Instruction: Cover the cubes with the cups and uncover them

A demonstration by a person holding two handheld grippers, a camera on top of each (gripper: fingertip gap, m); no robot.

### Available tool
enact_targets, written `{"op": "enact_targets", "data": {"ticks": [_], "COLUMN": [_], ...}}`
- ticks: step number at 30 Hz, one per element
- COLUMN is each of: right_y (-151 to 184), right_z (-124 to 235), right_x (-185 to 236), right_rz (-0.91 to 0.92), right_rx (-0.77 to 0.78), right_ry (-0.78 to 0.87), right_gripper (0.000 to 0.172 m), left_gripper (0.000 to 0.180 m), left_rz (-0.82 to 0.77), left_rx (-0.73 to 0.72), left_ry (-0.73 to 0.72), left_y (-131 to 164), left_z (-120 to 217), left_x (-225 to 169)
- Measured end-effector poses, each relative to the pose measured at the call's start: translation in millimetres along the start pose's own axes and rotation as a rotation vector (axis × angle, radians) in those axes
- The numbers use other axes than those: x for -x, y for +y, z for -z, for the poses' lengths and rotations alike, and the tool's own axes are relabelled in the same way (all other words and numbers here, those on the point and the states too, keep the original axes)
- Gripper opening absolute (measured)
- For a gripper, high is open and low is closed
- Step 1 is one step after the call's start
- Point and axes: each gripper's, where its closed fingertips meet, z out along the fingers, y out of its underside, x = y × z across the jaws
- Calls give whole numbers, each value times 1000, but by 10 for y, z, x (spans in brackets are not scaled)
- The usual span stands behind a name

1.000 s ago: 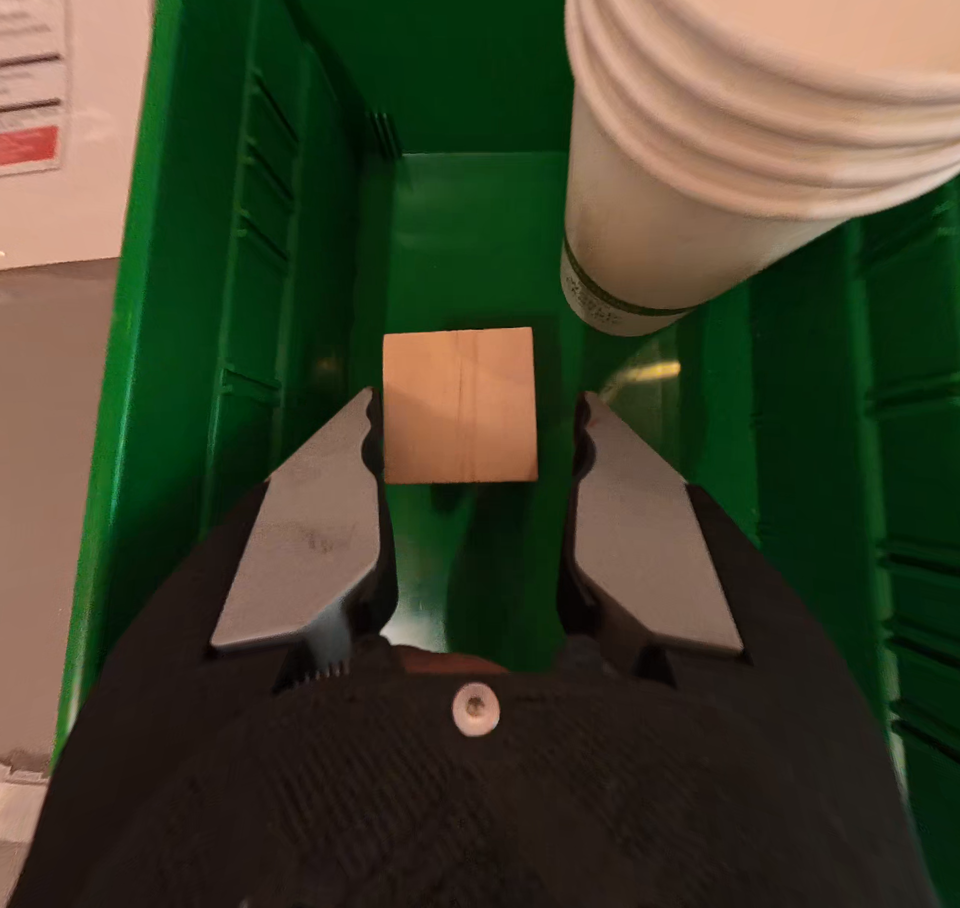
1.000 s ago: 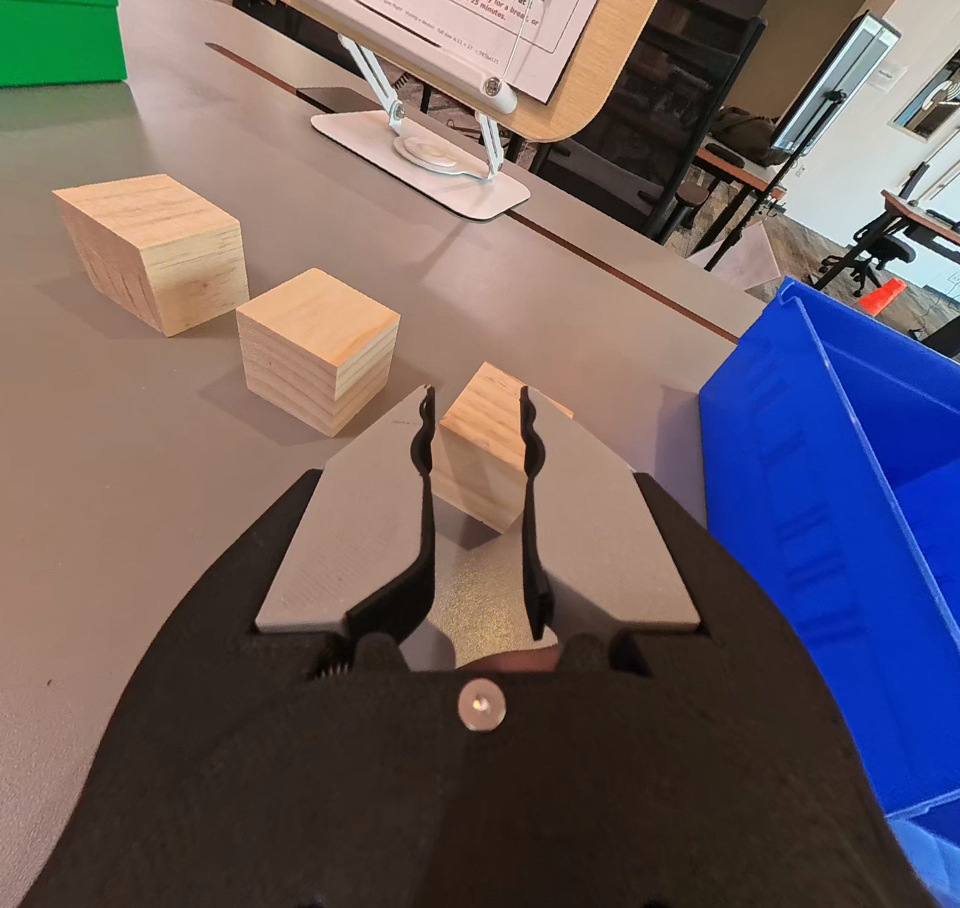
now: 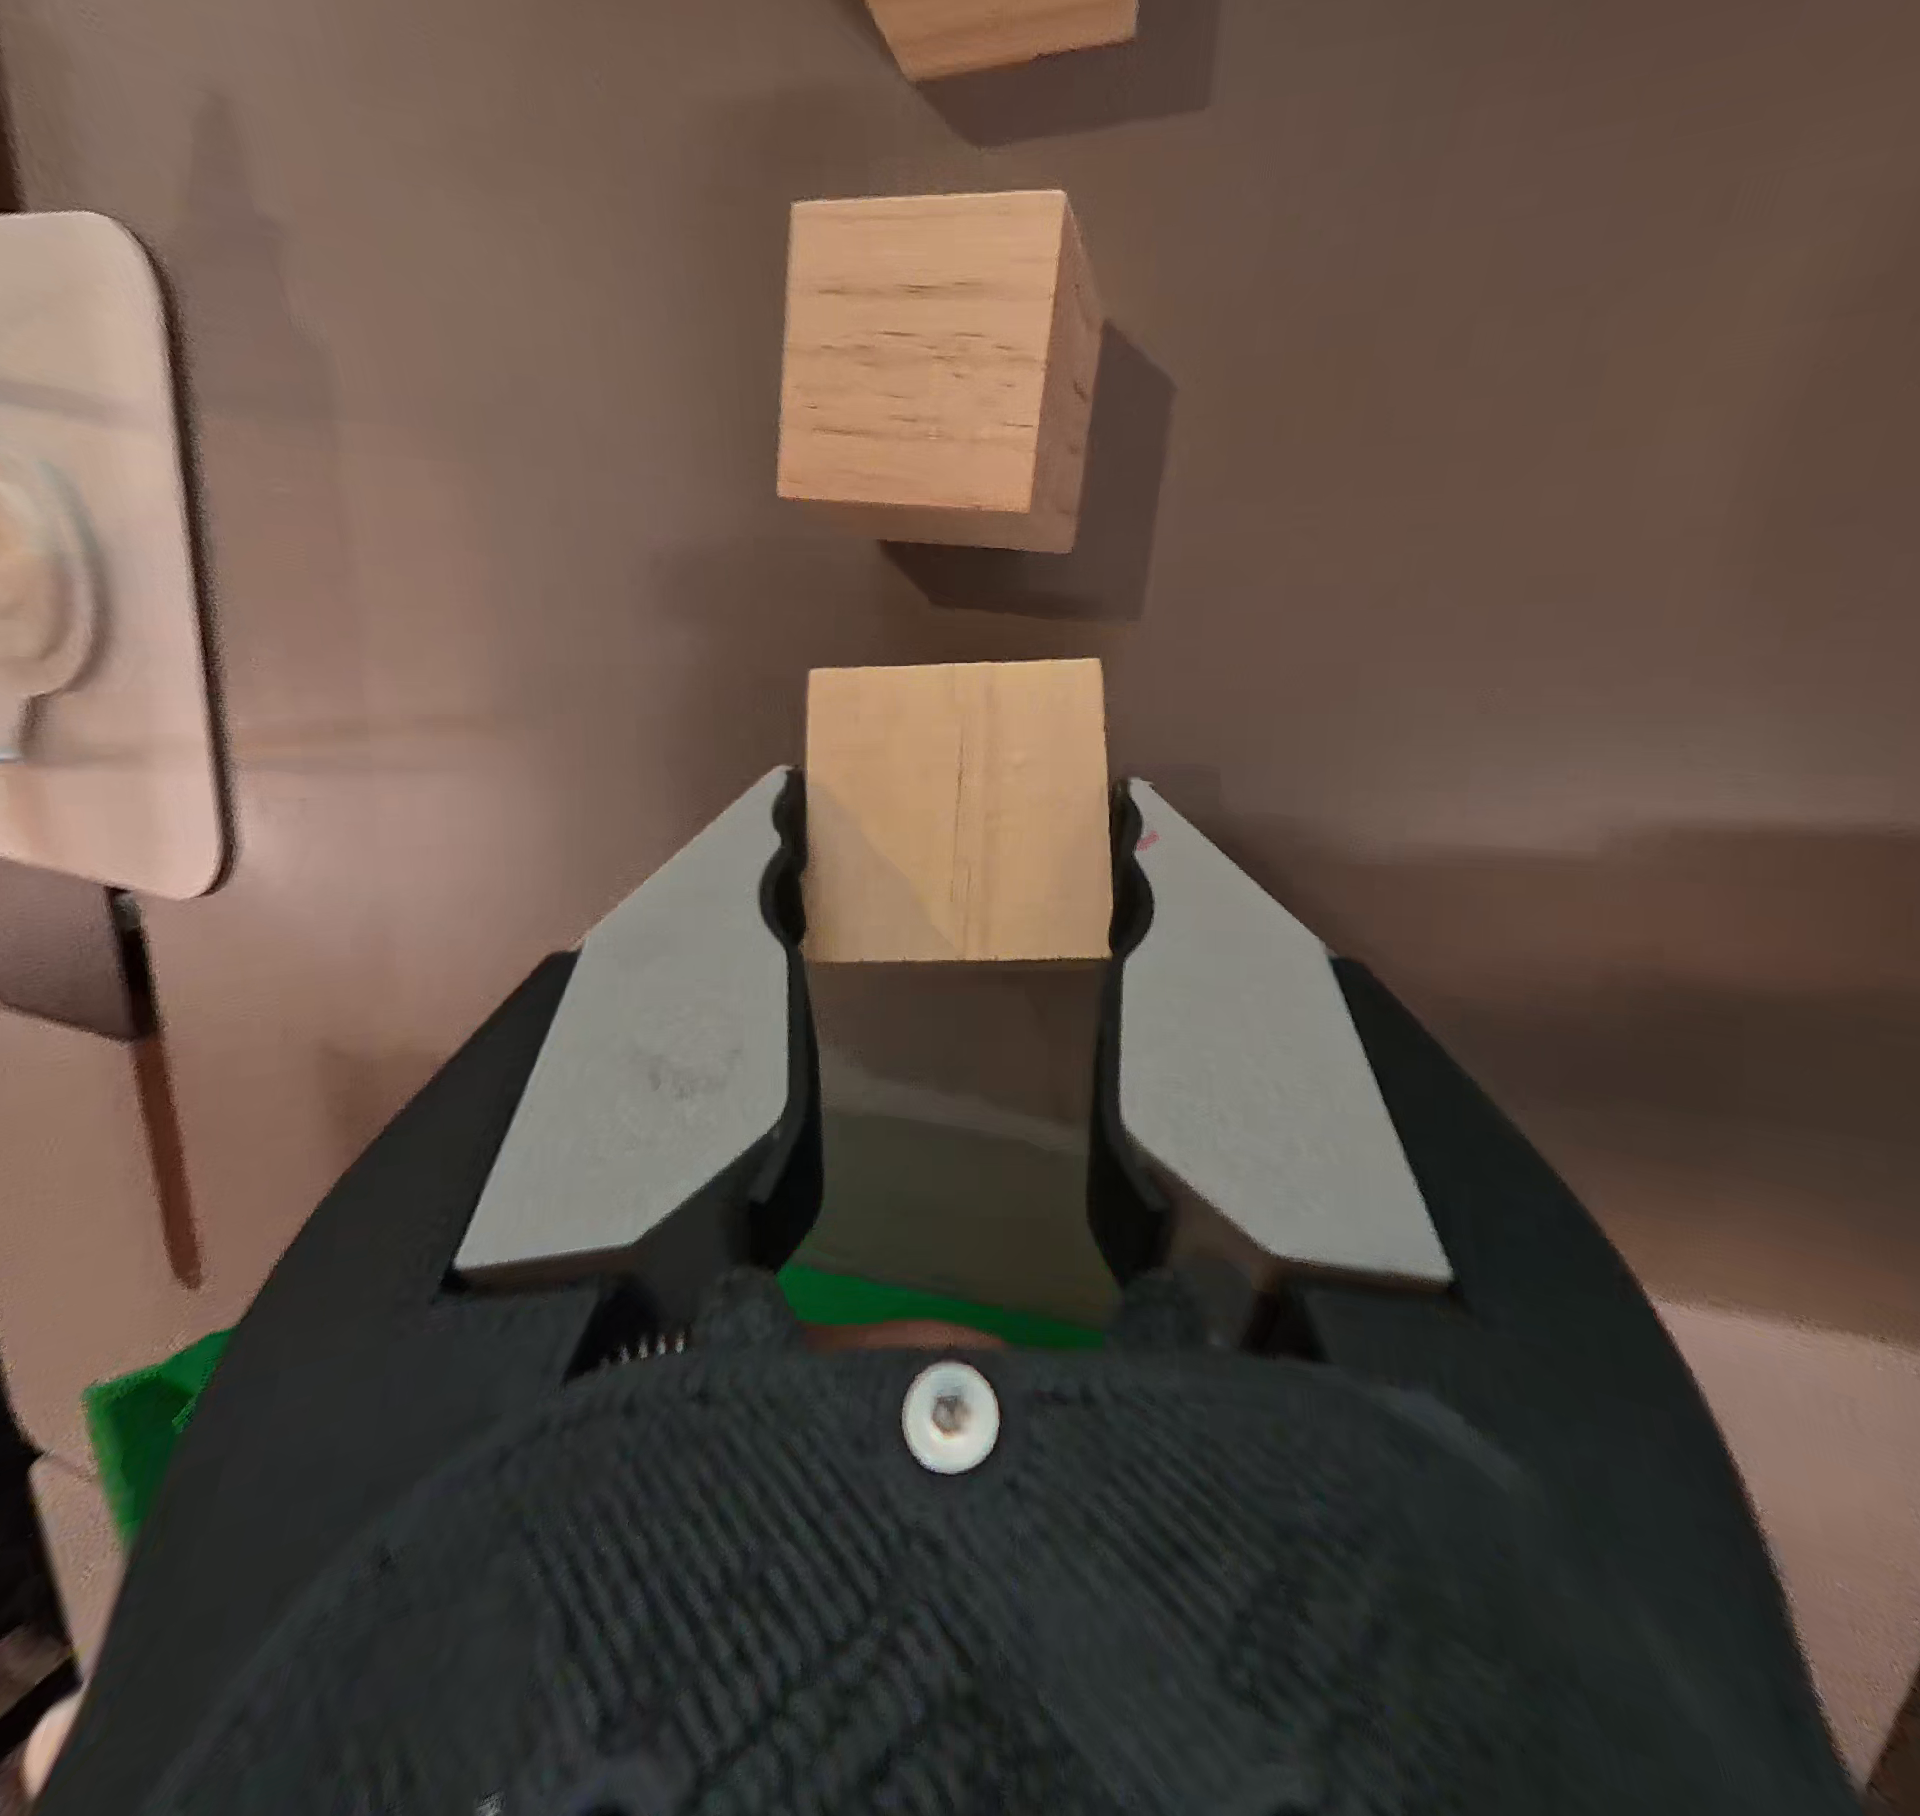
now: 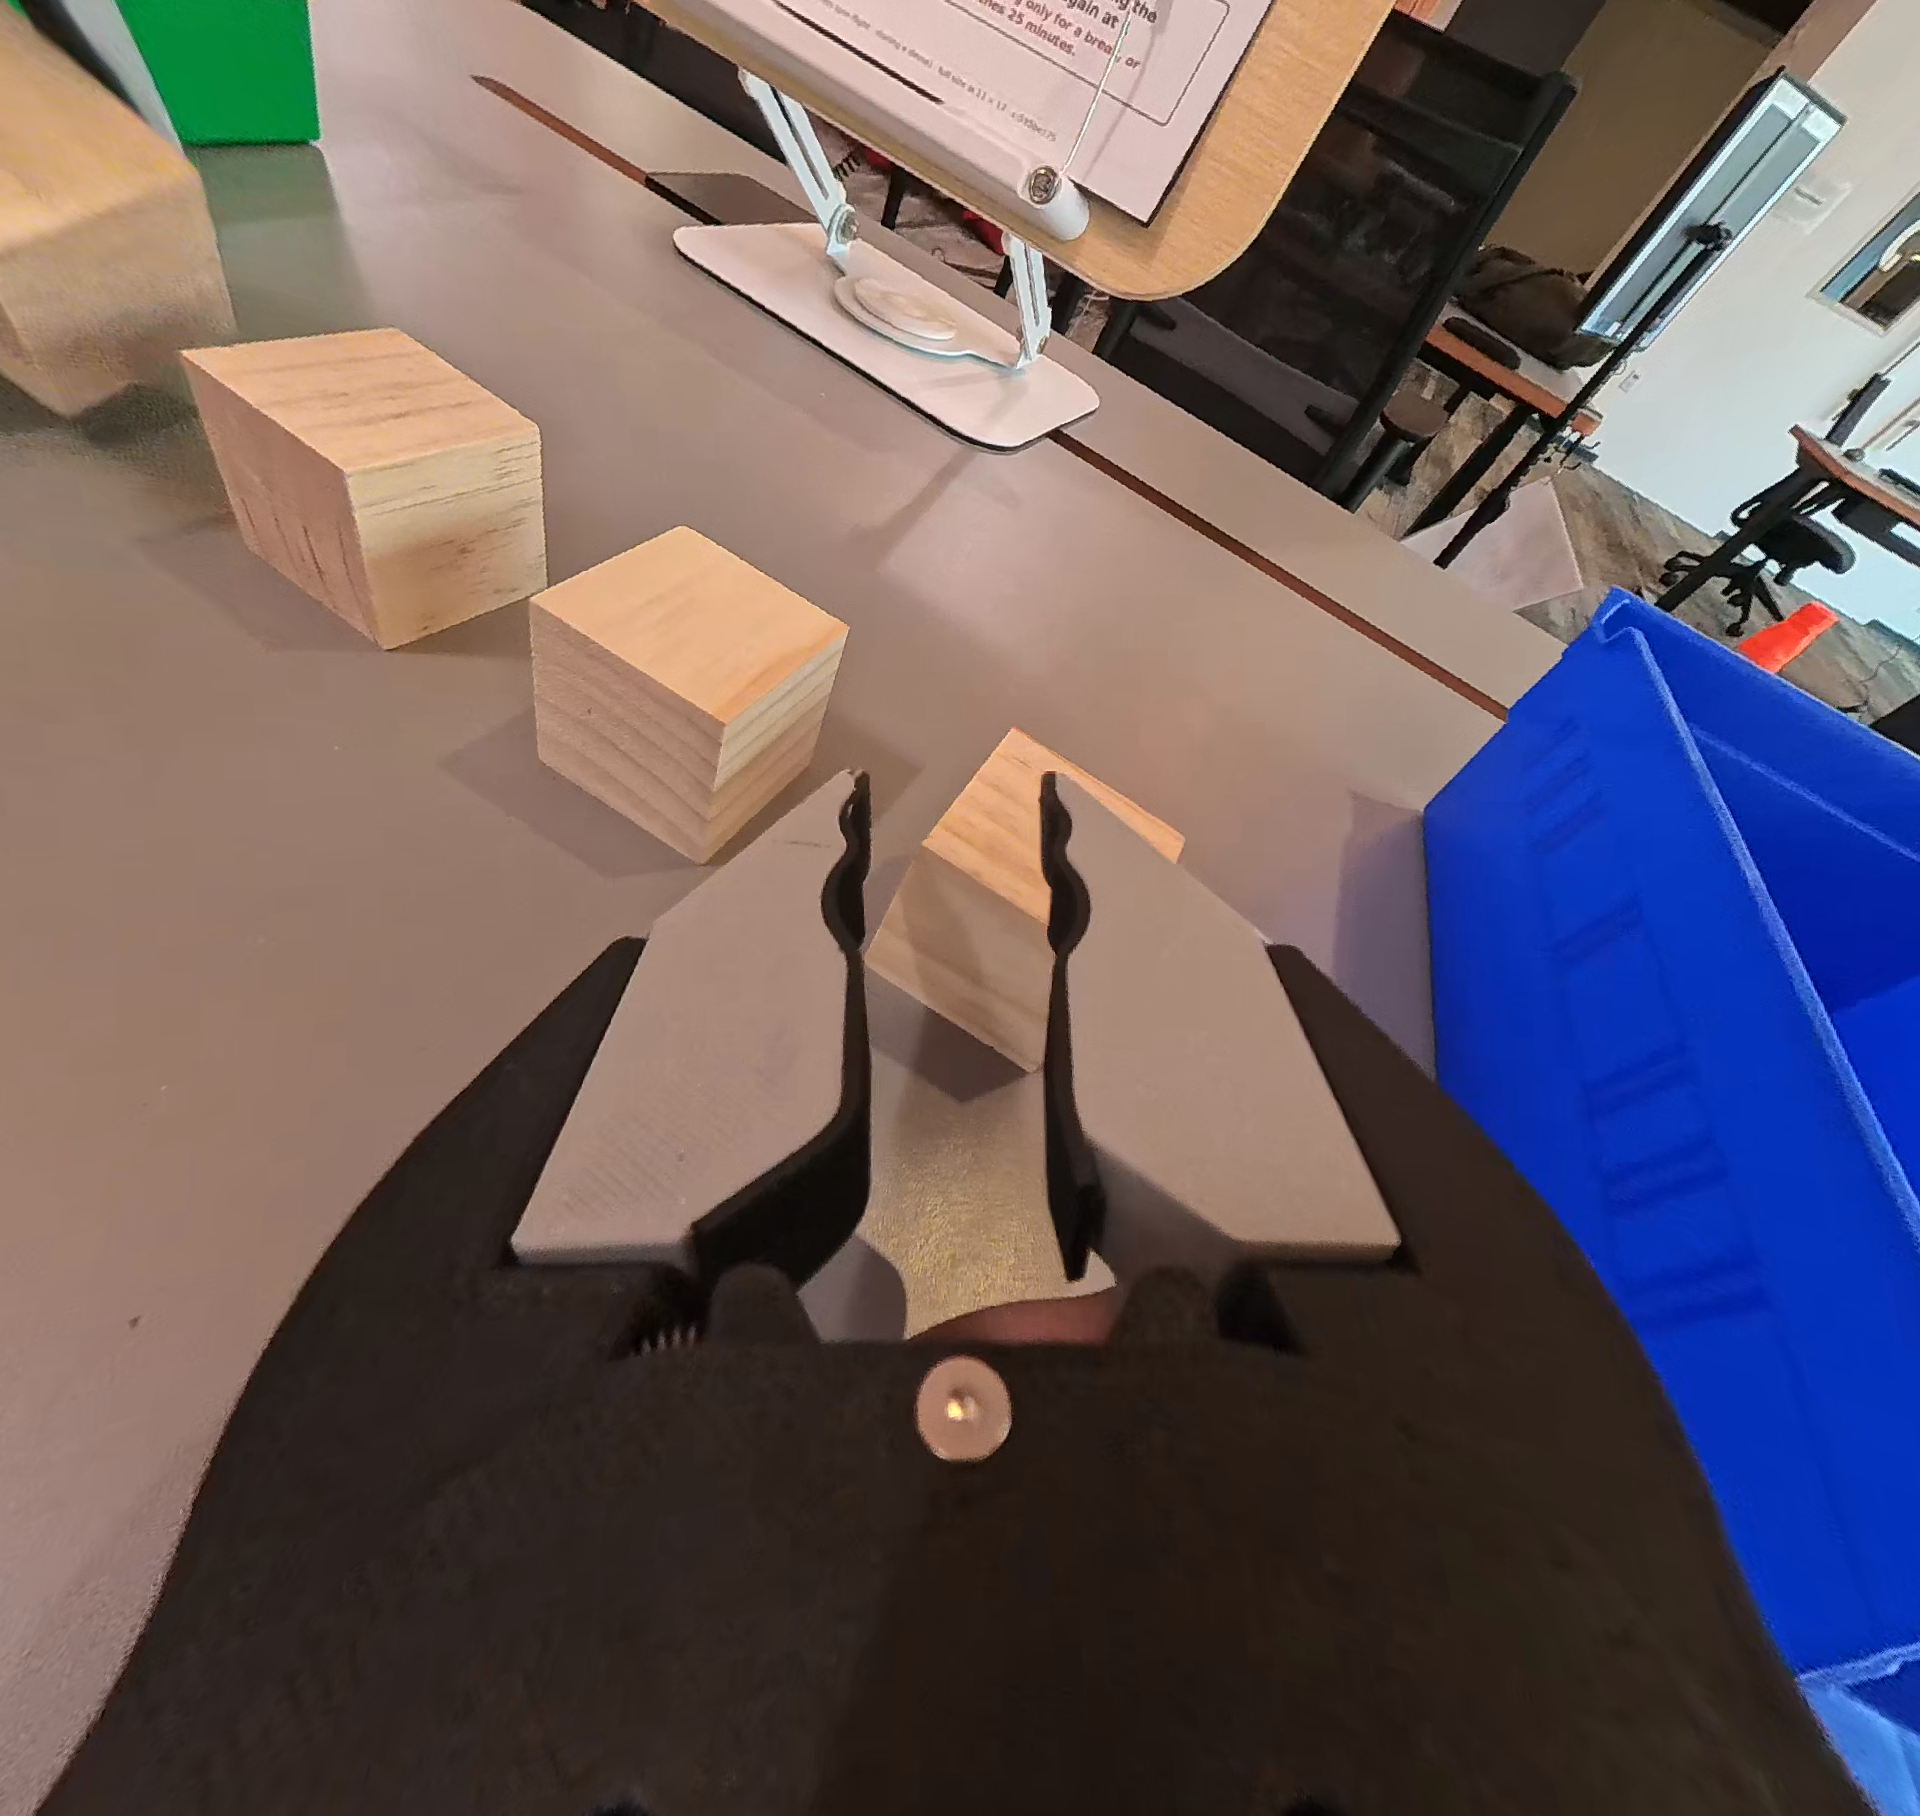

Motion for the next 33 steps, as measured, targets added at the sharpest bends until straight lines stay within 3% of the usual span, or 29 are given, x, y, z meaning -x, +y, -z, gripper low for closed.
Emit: {"op": "enact_targets", "data": {"ticks": [6,17,26,27,30,33], "right_y": [-10,-34,-32,-31,-26,-22], "right_z": [5,14,14,16,18,20], "right_x": [-2,13,27,26,14,4], "right_rz": [-11,11,16,15,10,5], "right_rx": [-5,-14,-13,-13,-12,-12], "right_ry": [-8,-3,-7,-6,-4,-2], "right_gripper": [29,29,29,29,29,29], "left_gripper": [58,58,56,58,89,82], "left_rz": [-23,-3,-53,-51,-12,35], "left_rx": [38,147,215,212,218,212], "left_ry": [17,58,-24,-37,-101,-117], "left_y": [185,475,517,500,475,474], "left_z": [-210,-128,-70,-51,49,274], "left_x": [51,109,185,201,309,377]}}
